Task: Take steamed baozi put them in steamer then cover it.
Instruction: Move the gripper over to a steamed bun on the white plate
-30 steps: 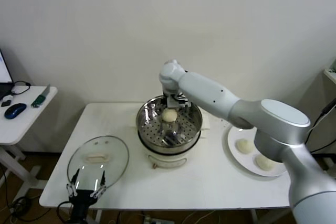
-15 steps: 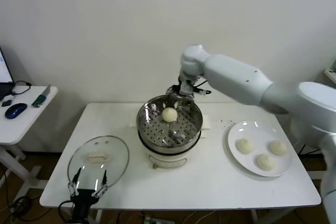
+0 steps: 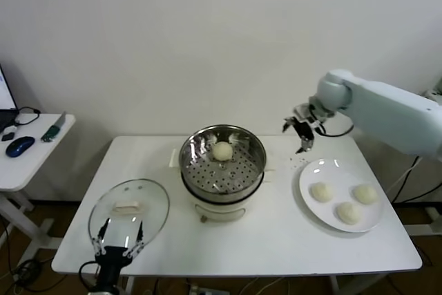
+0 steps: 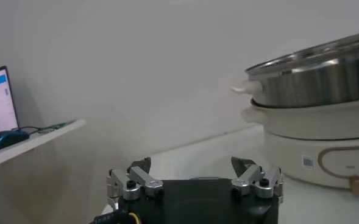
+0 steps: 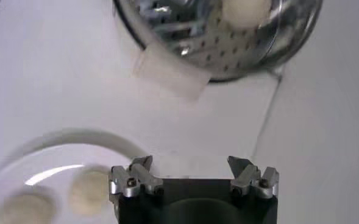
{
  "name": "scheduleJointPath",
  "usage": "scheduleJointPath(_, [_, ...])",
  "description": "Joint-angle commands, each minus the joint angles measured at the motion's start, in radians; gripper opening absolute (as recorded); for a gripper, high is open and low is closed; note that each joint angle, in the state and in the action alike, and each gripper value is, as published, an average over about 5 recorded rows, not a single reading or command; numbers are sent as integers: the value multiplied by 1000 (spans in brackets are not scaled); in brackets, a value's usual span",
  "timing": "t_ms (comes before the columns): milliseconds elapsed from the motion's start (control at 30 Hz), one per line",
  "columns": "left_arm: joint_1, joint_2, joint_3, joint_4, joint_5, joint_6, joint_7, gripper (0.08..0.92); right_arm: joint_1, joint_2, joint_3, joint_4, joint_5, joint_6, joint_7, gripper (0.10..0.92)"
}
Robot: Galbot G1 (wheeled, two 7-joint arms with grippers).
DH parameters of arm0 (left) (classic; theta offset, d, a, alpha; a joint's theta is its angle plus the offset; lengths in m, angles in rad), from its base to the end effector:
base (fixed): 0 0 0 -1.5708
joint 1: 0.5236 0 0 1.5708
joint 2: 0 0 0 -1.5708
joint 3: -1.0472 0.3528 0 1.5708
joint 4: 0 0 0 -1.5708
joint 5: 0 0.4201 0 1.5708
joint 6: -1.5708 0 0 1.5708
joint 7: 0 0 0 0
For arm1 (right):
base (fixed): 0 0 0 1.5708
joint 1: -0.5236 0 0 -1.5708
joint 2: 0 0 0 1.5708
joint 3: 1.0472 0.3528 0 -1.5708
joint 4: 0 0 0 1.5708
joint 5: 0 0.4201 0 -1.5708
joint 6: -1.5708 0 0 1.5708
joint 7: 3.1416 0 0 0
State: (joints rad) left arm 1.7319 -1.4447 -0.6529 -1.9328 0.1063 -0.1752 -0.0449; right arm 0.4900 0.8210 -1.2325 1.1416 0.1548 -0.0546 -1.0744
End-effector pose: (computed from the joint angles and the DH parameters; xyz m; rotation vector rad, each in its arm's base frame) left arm 0.1778 0.0759 -0.3982 0.0785 -2.9746 -0.4256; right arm 0.6393 -0.0848 -0.0919 1.3840 -1.3507 1.5867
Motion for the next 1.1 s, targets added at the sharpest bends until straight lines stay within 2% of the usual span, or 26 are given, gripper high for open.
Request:
scheduleJointPath(33, [0, 1, 0, 0, -1, 3, -2, 823, -203, -175, 105, -1, 27, -198, -26, 823])
scheduleJointPath(233, [2, 1, -4, -4, -1, 8, -3, 823, -372, -139, 246, -109, -75, -169, -38, 823])
scheduleJointPath(533, [8, -4, -2, 0, 8, 6, -4, 823, -481, -78, 348, -177, -170, -146, -33, 823])
scheduleJointPath(1100, [8, -7, -11, 6, 10, 1, -16, 823, -490, 17, 393, -294, -223, -99, -37, 823])
